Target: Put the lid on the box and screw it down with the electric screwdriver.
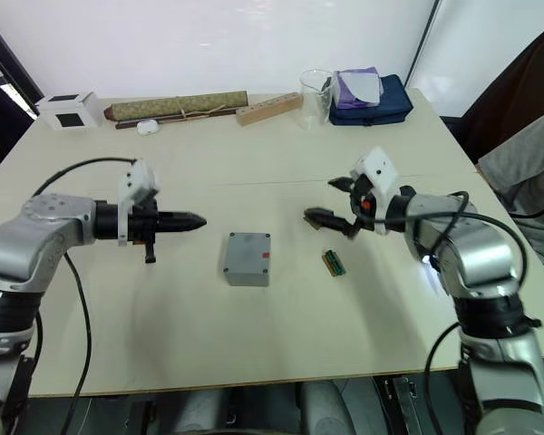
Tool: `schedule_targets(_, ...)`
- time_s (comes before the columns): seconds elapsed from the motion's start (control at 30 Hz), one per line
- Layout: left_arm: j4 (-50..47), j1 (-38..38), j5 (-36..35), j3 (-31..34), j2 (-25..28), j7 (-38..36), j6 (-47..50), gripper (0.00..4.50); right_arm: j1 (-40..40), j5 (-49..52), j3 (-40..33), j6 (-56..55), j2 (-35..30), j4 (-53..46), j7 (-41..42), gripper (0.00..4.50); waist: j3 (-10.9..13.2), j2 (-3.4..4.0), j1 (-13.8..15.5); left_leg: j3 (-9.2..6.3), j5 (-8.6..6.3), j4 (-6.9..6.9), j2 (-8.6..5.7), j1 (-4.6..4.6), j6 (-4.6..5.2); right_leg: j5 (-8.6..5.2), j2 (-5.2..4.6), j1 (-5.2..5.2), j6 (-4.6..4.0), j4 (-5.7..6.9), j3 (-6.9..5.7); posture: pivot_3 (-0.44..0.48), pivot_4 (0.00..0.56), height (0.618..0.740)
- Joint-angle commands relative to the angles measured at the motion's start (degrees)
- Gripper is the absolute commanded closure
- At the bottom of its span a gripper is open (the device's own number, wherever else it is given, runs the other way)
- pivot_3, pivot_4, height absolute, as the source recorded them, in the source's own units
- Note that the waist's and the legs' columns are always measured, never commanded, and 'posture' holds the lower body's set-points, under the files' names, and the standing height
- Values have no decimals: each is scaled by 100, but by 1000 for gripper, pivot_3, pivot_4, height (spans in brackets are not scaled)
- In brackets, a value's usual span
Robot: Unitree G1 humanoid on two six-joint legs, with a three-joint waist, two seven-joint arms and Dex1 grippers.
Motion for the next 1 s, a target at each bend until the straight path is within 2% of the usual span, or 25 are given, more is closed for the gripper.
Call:
schedule_targets(0.03, -222, 56, 55, -112, 100, 20, -61, 4500, -183, -324, 148, -584, 119, 520, 28, 33, 5, 5, -13, 2, 0, 0, 0, -12, 0, 0, 1, -17, 0, 3, 3, 0, 150, 740)
schedule_targets(0.23, -548, 35, -159, -85, -37, 246, 134, 4500, -443, -518, 213, -1154, 559, 1330, -61, 33, 6, 8, 9, 4, 2, 4, 0, -21, -4, 3, -1, -29, 0, 11, 5, 0, 150, 740)
schedule_targets(0.33, -647, 77, -196, -80, -56, 333, 170, 4500, -545, -698, 239, -1489, 686, 1715, -79, 641, 6, 8, 19, 1, 3, 4, -1, -19, -4, 3, 0, -25, -1, 12, 4, 0, 150, 740)
schedule_targets(0.5, -719, 119, -254, -95, -44, 390, 207, 4500, -655, -858, 294, -1743, 821, 2043, -22, 2237, 6, 8, 12, 2, 3, 4, -3, -20, -6, 3, -4, -25, -1, 10, 5, 0, 150, 740)
schedule_targets(1.0, -656, 209, -170, -196, -29, 467, 90, 4500, -831, -1047, 253, -1898, 1059, 2409, 32, 2237, 6, 8, 12, -1, 4, 4, -3, -19, -8, 3, -2, -25, -1, 13, 4, 0, 150, 740)
